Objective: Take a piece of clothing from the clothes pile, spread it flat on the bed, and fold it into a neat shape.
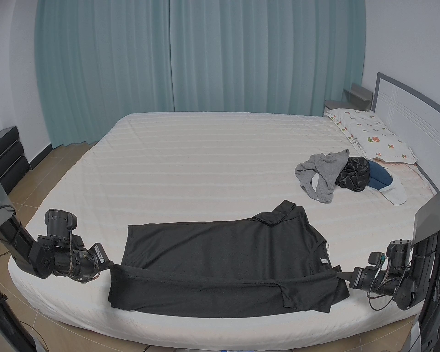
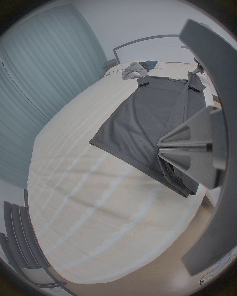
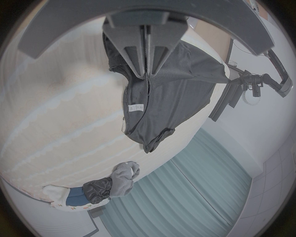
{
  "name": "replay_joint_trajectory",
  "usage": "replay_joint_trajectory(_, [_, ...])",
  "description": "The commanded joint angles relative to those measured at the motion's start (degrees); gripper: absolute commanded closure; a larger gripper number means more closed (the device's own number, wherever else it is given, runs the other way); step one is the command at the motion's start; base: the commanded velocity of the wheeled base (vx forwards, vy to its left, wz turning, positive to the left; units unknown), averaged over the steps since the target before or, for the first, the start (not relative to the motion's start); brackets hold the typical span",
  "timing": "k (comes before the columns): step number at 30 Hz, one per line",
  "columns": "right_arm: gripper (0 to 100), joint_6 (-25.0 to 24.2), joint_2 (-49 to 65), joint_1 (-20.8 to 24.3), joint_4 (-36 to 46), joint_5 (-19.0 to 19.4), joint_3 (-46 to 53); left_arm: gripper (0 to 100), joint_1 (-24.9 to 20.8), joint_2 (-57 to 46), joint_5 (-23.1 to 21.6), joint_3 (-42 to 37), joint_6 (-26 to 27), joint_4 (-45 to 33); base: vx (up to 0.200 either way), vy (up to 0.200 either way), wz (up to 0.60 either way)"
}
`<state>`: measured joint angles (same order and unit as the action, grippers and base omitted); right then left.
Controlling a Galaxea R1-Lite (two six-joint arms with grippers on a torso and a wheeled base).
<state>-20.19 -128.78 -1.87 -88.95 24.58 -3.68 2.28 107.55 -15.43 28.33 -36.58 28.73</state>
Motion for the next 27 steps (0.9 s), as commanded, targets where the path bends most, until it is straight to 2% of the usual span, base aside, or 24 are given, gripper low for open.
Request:
replay_joint_trajectory(1, [100, -0.38, 3.54, -0.16, -0.52, 0.12, 1.22, 100, 0.01, -3.57, -0.04, -1.52, -0.07, 0.01, 0.0, 0.0, 0.0])
replay_joint_trajectory(10, [100, -0.99, 7.14, -0.24, -0.52, 1.09, 3.68, 100, 1.24, -5.94, 0.14, -3.81, 0.2, -0.17, 0.0, 0.0, 0.0])
replay_joint_trajectory(16, [100, -3.89, 9.34, -0.16, -0.34, 1.62, 3.68, 100, 2.29, -6.56, 0.23, -4.25, 0.37, -2.72, 0.0, 0.0, 0.0])
replay_joint_trajectory(27, [100, -3.72, 14.35, -0.16, 6.69, 2.23, 3.68, 100, 2.64, -9.46, 0.14, -5.39, 2.04, -6.15, 0.0, 0.0, 0.0])
